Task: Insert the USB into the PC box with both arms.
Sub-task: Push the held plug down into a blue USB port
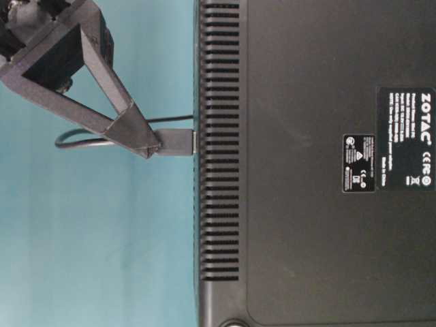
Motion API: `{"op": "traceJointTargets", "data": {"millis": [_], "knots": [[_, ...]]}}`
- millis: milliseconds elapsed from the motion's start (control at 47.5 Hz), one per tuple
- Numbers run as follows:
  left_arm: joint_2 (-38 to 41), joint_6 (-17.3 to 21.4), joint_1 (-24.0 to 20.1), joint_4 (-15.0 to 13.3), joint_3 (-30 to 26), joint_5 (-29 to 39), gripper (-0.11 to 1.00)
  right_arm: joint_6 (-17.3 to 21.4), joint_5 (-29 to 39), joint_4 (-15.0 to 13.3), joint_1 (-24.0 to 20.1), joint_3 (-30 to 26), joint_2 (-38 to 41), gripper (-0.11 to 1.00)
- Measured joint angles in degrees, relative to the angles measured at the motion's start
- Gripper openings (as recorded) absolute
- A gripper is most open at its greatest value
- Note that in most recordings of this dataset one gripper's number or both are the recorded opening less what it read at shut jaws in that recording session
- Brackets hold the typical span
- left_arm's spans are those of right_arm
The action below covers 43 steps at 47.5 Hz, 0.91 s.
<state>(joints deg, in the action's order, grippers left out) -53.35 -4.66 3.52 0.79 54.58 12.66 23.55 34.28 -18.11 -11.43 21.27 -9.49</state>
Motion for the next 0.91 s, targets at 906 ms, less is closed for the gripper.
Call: {"op": "traceJointTargets", "data": {"millis": [906], "knots": [[-0.1, -0.1, 0.0, 0.0, 0.5, 0.0, 0.00, 0.0, -0.2, 2.6, 0.1, 0.0, 0.4, 0.09]]}}
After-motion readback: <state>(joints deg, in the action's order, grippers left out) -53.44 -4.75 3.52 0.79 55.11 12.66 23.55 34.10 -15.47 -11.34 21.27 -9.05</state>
